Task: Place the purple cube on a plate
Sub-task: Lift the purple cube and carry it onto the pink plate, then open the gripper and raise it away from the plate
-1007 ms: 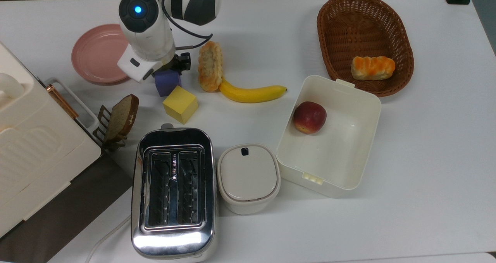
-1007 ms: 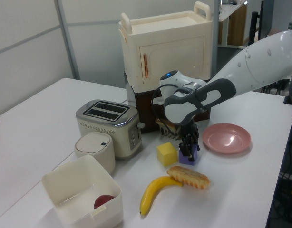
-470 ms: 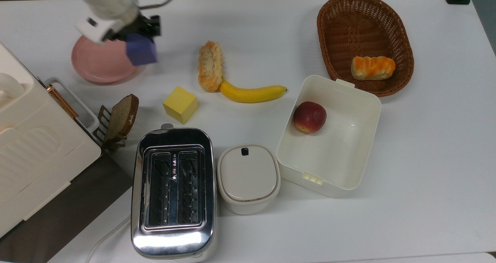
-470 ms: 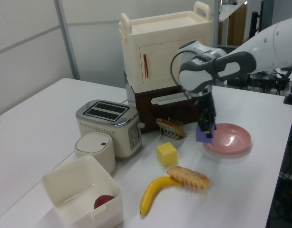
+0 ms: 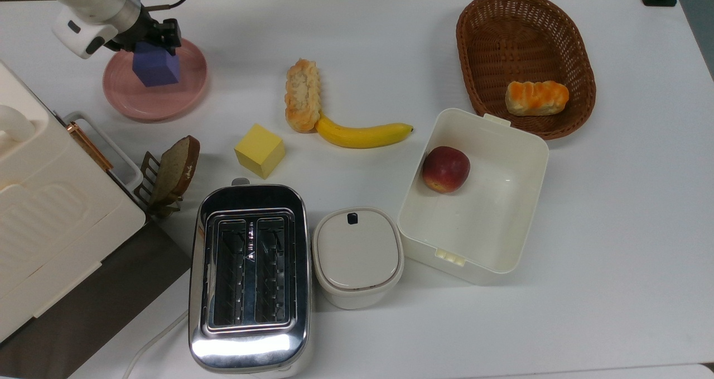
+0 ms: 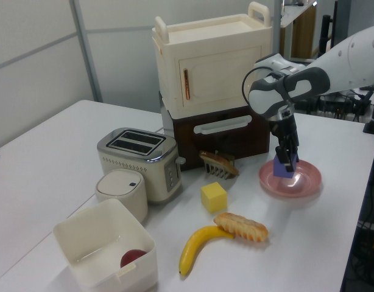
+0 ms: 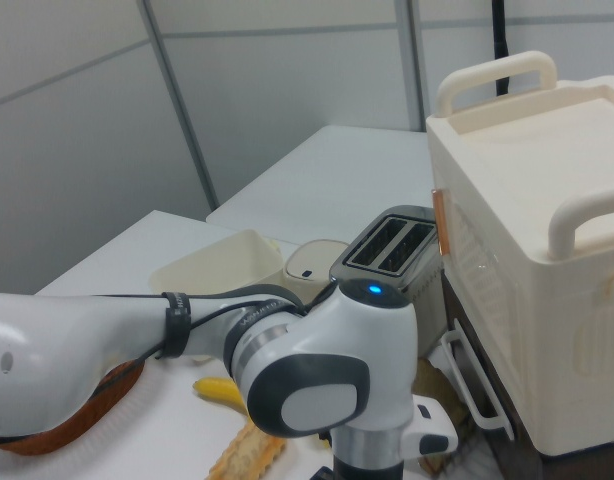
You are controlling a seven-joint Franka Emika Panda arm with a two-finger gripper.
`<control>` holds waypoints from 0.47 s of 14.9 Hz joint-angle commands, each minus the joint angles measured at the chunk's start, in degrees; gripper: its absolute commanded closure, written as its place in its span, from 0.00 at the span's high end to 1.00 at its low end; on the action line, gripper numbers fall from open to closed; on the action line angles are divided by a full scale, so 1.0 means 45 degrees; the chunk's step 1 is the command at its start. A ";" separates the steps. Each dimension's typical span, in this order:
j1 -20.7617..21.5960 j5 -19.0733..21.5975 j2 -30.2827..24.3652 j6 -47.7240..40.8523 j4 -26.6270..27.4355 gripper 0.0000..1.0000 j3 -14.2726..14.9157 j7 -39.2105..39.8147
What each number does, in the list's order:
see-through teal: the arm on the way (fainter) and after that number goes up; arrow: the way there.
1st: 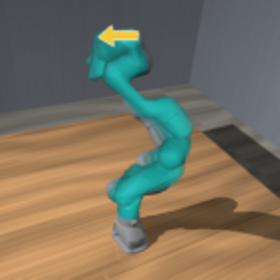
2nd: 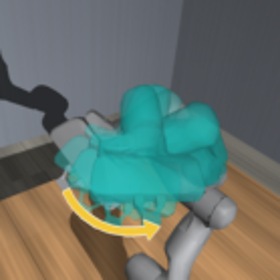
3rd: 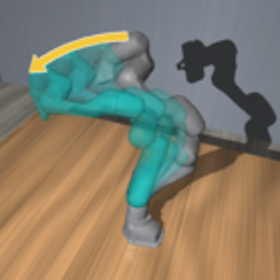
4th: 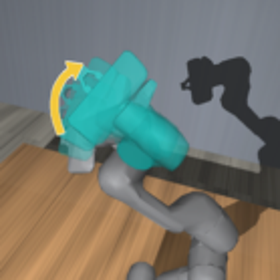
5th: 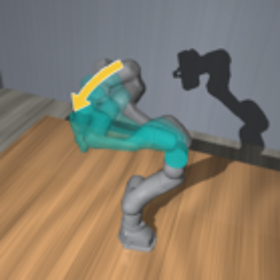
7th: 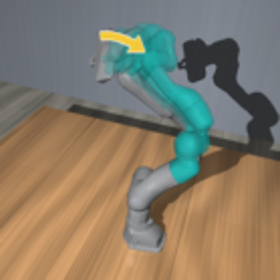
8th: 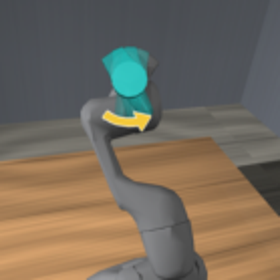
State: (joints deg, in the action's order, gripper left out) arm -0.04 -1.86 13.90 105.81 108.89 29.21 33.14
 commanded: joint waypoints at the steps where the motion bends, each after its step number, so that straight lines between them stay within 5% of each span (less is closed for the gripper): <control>1: -0.0205 0.0608 -0.0100 0.0354 0.0217 1.00 0.0111 0.0331; 7: 0.0456 0.0824 -0.0937 -0.0210 0.0041 1.00 -0.0005 -0.0640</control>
State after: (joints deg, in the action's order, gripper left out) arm -1.05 1.05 13.84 106.31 108.33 29.21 33.26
